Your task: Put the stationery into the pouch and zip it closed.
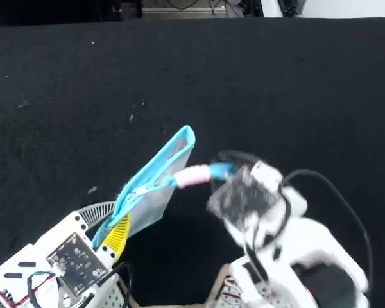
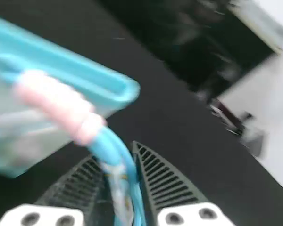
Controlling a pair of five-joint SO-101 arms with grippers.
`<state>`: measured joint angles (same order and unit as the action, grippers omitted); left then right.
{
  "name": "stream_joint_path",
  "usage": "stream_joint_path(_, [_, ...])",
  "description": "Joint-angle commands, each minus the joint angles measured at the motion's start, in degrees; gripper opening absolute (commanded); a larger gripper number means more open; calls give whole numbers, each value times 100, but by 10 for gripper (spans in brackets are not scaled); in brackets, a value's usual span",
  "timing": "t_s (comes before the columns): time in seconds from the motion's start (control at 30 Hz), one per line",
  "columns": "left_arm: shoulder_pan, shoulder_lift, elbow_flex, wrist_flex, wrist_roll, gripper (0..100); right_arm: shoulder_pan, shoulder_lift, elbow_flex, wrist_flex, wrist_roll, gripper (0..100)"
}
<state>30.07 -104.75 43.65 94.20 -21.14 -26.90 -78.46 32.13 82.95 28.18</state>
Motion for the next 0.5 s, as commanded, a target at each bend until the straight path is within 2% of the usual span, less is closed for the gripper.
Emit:
stream_joint_path(0.0, [31, 9, -224, 35, 62, 30, -721, 4, -576, 571, -510, 146])
stream_joint_path(0.07, [31, 9, -224, 44, 62, 30, -870, 13, -576, 580, -677, 188])
stream_joint_path(0.27, [31, 9, -224, 149, 62, 30, -1644, 620, -611, 536, -1029, 194])
stream_joint_path(0.37, [31, 9, -224, 132, 62, 30, -2031, 910, -611, 176, -1055, 194])
stream_joint_path(0.47, [31, 9, -224, 132, 62, 30, -2075, 963, -585, -202, -1055, 194])
